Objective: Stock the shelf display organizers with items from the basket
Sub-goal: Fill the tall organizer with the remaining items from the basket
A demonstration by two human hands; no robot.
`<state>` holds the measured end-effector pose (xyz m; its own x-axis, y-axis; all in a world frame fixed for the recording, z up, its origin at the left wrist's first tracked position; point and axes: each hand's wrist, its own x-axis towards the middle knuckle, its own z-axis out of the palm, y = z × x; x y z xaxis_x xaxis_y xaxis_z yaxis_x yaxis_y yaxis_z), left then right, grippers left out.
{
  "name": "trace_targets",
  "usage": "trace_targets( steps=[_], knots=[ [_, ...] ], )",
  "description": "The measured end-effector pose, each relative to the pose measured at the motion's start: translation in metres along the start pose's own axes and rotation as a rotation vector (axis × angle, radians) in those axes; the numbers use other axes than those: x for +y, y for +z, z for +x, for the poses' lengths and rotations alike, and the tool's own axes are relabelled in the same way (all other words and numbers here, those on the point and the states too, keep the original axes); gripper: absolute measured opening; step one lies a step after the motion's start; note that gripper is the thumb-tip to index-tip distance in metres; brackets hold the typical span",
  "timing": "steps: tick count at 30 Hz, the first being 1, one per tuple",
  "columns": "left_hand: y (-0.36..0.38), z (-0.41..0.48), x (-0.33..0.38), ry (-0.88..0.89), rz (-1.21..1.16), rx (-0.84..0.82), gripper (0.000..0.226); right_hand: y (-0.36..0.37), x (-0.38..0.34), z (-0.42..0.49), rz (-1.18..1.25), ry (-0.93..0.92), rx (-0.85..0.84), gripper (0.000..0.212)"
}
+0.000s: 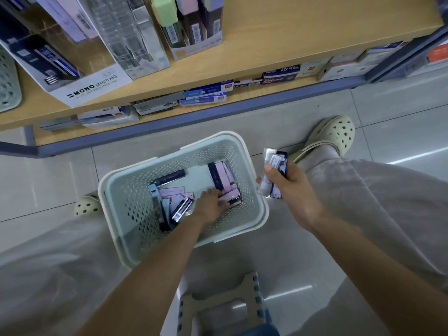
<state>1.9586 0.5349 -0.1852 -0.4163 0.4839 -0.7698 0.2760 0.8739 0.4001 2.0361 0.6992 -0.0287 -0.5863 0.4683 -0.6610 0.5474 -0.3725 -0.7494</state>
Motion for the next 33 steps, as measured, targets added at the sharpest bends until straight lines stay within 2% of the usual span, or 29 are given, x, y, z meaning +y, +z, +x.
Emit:
trace_targets(
  steps=[4,9,12,14,16,19,23,26,29,33],
  knots=[
    [-0.003,0.008,0.003,0.023,0.090,-0.020,0.038,0.003,0.000,0.003,0.030,0.030,0.002,0.013],
    [-0.004,0.011,0.005,0.008,0.086,-0.023,0.039,0.002,0.001,0.003,0.038,0.037,0.008,0.017],
    [-0.006,0.009,0.009,0.013,0.221,-0.115,0.046,0.002,0.002,0.003,0.039,0.032,0.014,0.016],
    [-0.008,0.002,0.012,0.015,0.215,-0.173,0.045,0.003,0.002,0.002,0.042,0.029,0.012,0.016],
    [-0.012,-0.007,0.013,0.030,0.085,-0.172,0.036,0.004,0.001,0.000,0.035,0.019,0.003,0.016],
    [-0.028,-0.029,0.016,0.046,-0.252,-0.072,0.017,0.006,0.001,-0.004,-0.003,-0.009,0.001,0.015],
    [-0.051,-0.068,0.027,0.152,-0.483,0.029,0.006,0.010,0.000,-0.012,-0.094,-0.064,-0.033,0.011],
    [-0.061,-0.096,0.043,0.183,-0.699,0.103,0.009,0.019,-0.003,-0.020,-0.123,-0.127,-0.081,0.013],
    [-0.069,-0.114,0.065,0.182,-0.936,0.151,0.009,0.028,-0.004,-0.029,-0.160,-0.204,-0.108,0.004],
    [-0.075,-0.131,0.086,0.194,-1.061,0.222,0.010,0.038,-0.007,-0.040,-0.291,-0.306,-0.121,0.007]
  ],
)
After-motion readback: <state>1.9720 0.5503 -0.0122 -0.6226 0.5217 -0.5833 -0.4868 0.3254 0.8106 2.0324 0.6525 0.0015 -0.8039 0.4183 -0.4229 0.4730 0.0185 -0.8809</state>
